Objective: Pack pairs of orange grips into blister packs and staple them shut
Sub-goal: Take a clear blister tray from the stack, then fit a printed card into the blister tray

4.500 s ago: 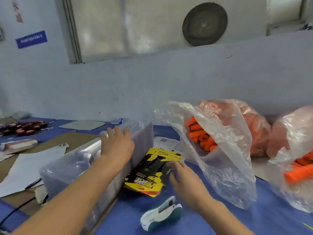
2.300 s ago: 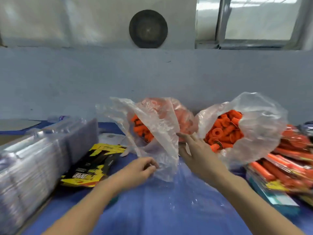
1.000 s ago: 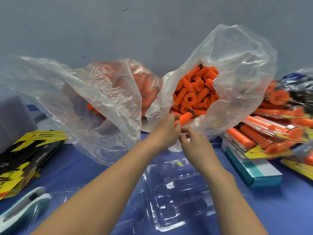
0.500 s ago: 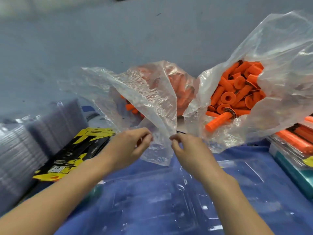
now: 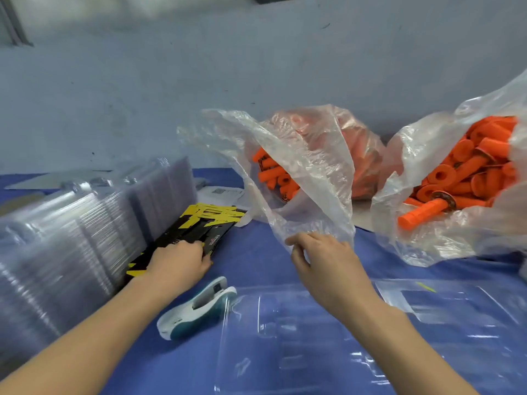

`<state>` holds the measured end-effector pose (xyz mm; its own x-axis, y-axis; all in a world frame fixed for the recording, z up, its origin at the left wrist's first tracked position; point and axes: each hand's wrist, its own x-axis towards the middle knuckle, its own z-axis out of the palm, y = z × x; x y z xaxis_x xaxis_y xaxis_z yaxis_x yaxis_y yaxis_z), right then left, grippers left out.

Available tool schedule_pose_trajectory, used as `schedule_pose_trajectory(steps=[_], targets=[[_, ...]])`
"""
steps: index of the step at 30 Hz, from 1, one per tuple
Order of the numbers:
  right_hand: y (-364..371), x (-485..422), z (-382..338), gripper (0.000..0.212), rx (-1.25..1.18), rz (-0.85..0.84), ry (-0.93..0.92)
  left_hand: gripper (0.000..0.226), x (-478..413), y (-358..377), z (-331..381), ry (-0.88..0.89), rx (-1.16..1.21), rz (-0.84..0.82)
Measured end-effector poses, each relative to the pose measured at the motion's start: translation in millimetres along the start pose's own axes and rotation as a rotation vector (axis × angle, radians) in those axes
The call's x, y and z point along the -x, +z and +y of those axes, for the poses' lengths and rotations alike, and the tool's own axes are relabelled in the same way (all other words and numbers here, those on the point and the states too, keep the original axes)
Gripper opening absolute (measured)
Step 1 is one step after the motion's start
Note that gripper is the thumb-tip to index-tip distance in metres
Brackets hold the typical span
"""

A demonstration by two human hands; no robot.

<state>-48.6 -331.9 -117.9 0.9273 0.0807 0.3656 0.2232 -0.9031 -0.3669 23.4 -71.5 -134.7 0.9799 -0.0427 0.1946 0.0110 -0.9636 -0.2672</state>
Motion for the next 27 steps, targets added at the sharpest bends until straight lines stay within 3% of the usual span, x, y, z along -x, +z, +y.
schedule_pose_trajectory(steps=[6, 16, 20, 23, 27], targets=[[1, 4, -3, 0.032, 0.018, -0.043, -0.03, 0.019, 9, -17, 5, -0.02, -0.13, 0.064], [-16, 6, 1, 0.033, -0.213, -0.004, 0.013, 0.017, 29, -99, -33, 0.002, -0.148, 0.305], [-27, 6, -3, 0.041, -0.507, 0.067, -0.022, 0.026, 50, -150, -41, 0.12, 0.008, 0.3], [-42, 11, -5, 0.049, -0.836, 0.036, -0.066, 0.024, 74, -173, -32, 0.297, 0.308, 0.282], [-60, 22, 1, 0.014, -1.015, 0.171, -0.107, 0.025, 80, -178, 2, 0.472, 0.627, 0.174]])
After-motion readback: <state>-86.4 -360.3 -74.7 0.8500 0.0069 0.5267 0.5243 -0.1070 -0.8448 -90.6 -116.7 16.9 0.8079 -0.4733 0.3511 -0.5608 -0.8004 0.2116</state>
